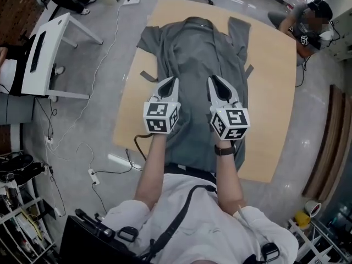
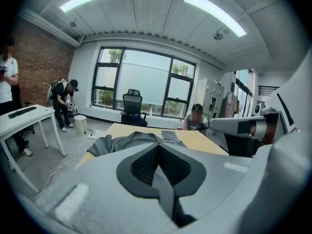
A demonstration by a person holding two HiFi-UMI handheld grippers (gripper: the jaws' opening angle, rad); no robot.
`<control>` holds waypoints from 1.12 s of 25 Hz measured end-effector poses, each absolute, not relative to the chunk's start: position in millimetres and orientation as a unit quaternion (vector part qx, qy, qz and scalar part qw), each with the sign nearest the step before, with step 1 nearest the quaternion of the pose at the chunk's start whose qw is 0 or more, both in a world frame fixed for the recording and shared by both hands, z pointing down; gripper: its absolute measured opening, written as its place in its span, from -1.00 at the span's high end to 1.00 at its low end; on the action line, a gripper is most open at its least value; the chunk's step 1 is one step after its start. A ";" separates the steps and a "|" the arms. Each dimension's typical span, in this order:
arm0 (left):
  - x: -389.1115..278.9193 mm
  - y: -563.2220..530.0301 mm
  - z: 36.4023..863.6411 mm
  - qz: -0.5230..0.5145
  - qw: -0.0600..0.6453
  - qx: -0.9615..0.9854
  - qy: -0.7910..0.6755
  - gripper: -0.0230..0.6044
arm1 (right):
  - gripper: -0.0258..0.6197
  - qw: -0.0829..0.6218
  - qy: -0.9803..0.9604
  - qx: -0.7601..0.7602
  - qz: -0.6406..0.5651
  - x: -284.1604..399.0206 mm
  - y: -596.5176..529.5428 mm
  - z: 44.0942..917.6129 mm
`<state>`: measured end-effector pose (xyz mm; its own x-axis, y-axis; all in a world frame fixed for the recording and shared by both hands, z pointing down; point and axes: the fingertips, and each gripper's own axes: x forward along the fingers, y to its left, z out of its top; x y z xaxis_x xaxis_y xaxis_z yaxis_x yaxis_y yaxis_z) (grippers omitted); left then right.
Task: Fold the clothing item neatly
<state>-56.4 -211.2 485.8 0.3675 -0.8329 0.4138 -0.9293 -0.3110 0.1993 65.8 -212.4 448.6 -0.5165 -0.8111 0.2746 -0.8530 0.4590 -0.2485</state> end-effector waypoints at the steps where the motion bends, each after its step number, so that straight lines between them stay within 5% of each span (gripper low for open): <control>1: -58.5 -213.1 492.6 0.120 0.211 0.800 -0.549 0.93 | 0.78 0.062 -0.849 0.491 0.182 67.6 -214.6 453.0; 12: -86.4 -238.3 586.7 0.192 0.284 0.762 -0.549 0.92 | 0.78 0.084 -0.834 0.505 0.204 74.0 -231.4 493.1; 19: -97.4 -251.8 641.0 0.241 0.322 0.740 -0.540 0.49 | 0.76 0.095 -0.827 0.512 0.215 73.7 -236.3 507.4; 28: -103.4 -264.5 694.5 0.279 0.356 0.718 -0.529 0.43 | 0.76 0.111 -0.821 0.510 0.232 65.9 -235.1 533.3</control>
